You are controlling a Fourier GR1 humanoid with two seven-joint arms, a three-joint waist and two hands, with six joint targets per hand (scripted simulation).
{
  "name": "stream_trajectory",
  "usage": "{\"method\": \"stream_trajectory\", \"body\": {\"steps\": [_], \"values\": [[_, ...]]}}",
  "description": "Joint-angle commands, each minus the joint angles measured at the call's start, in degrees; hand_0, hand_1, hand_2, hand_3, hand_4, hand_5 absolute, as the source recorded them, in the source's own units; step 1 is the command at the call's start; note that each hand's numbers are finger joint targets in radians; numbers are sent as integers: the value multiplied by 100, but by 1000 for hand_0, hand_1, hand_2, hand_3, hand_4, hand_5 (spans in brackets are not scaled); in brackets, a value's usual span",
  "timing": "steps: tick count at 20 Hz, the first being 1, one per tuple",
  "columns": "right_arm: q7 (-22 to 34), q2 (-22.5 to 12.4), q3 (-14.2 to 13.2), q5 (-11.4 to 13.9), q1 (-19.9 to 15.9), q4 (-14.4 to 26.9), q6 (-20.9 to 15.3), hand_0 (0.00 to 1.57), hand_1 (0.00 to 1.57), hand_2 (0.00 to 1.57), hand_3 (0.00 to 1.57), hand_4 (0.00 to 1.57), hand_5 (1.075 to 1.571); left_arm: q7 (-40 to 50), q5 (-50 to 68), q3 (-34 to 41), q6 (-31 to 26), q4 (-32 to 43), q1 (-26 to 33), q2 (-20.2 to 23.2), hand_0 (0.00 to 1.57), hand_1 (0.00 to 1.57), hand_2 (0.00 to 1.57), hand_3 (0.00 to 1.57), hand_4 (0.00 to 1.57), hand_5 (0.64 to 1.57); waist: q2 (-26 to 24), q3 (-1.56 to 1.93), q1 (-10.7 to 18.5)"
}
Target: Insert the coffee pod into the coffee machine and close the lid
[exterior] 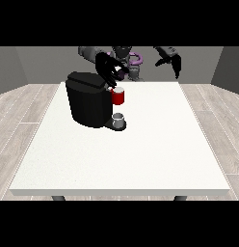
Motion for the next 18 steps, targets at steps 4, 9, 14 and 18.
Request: {"method": "stream_trajectory", "body": {"steps": [4,9,14,18], "values": [[-414,267,129,-135,-812,-426,194,0,0,0,0,0,1571,64,89,4,-91,78,-407,7,0,0,0,0,399,1571,310,-162,744],[-264,133,46,-30,-1091,-443,296,0,0,0,0,0,1571,-16,40,-169,-184,117,-645,-51,0,0,0,0,418,1571,565,-166,1199],[-55,-8,-277,-84,-968,-730,219,0,0,0,0,0,1571,-19,72,-344,-340,61,-812,-124,0,0,0,0,0,1571,818,-151,1525],[297,23,-480,-199,-781,-1119,243,0,0,0,0,0,1571,-66,40,-390,-354,99,-957,-141,0,0,0,0,312,1571,973,-146,1721]]}}
